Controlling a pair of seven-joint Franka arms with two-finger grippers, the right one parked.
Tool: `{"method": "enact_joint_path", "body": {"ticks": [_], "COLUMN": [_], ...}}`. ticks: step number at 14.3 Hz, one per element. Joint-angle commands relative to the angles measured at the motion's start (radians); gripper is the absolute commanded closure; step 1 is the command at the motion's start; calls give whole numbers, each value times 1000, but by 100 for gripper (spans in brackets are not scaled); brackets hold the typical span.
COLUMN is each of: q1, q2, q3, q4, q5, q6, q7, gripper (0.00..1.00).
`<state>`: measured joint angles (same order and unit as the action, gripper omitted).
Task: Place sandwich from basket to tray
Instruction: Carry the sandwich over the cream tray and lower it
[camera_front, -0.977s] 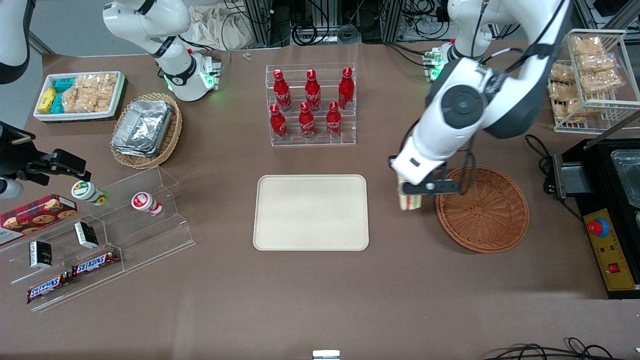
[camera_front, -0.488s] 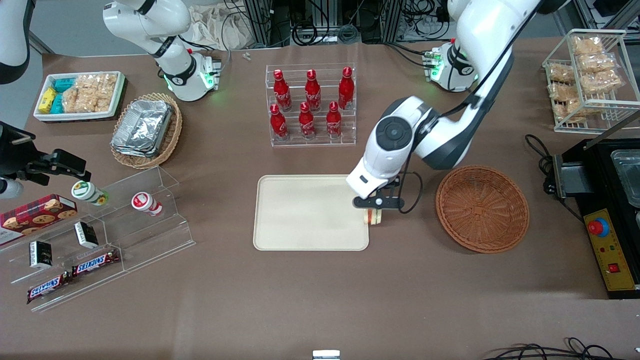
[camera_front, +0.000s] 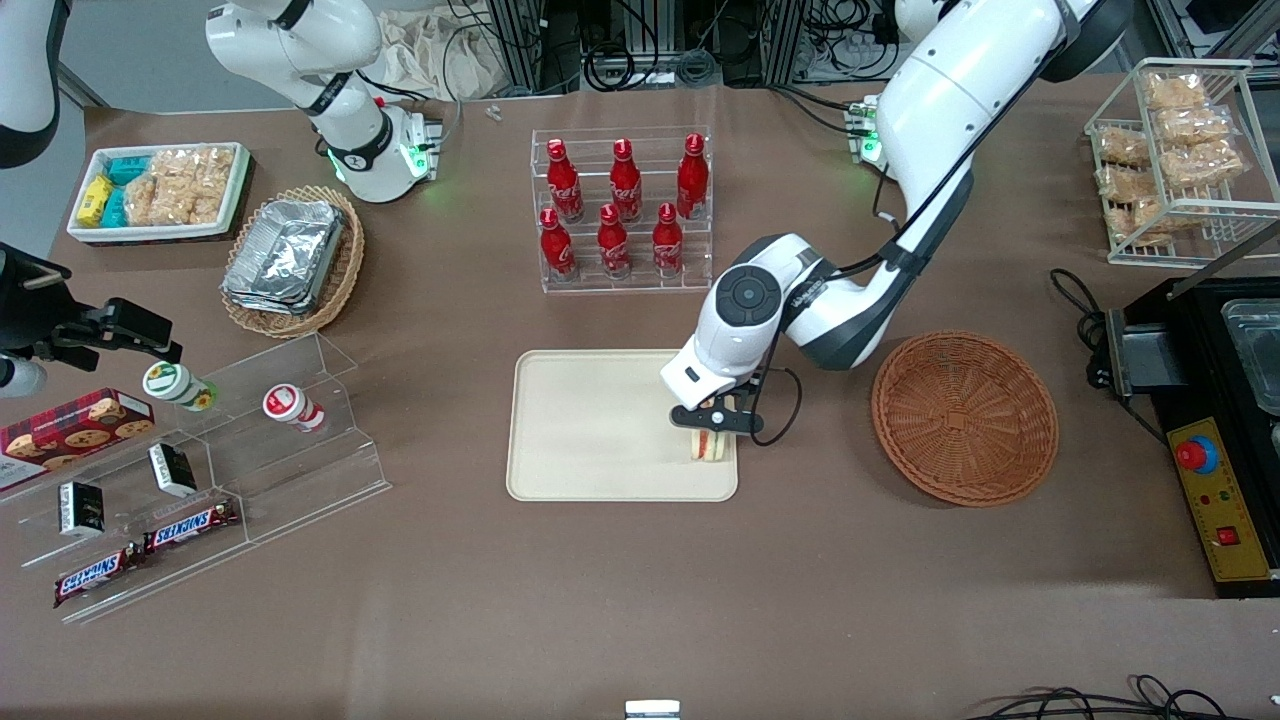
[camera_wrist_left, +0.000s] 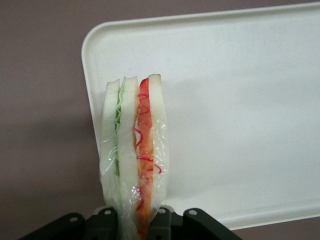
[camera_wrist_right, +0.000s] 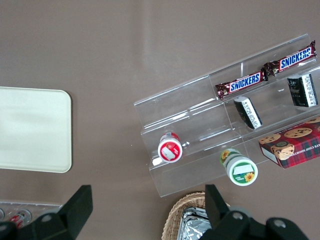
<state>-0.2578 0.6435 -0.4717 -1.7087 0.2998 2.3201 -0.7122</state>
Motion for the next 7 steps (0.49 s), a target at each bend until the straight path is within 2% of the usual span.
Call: {"method": "enact_joint_path", "body": {"ticks": [1, 2, 3, 4, 5, 6, 7], "q1": [-15, -15, -12, -14, -15, -15, -15], "q2": [57, 64, 67, 67, 65, 64, 61], "q3": [4, 4, 4, 4, 4, 4, 4], "q4": [37, 37, 37, 37, 37, 37, 37], "q5": [96, 125, 131, 133, 134, 134, 134], "q6": [7, 13, 15, 15, 15, 15, 15], "q7": [-62, -91, -107, -108, -108, -111, -125], "gripper": [100, 88, 54, 29, 19, 0, 0]}}
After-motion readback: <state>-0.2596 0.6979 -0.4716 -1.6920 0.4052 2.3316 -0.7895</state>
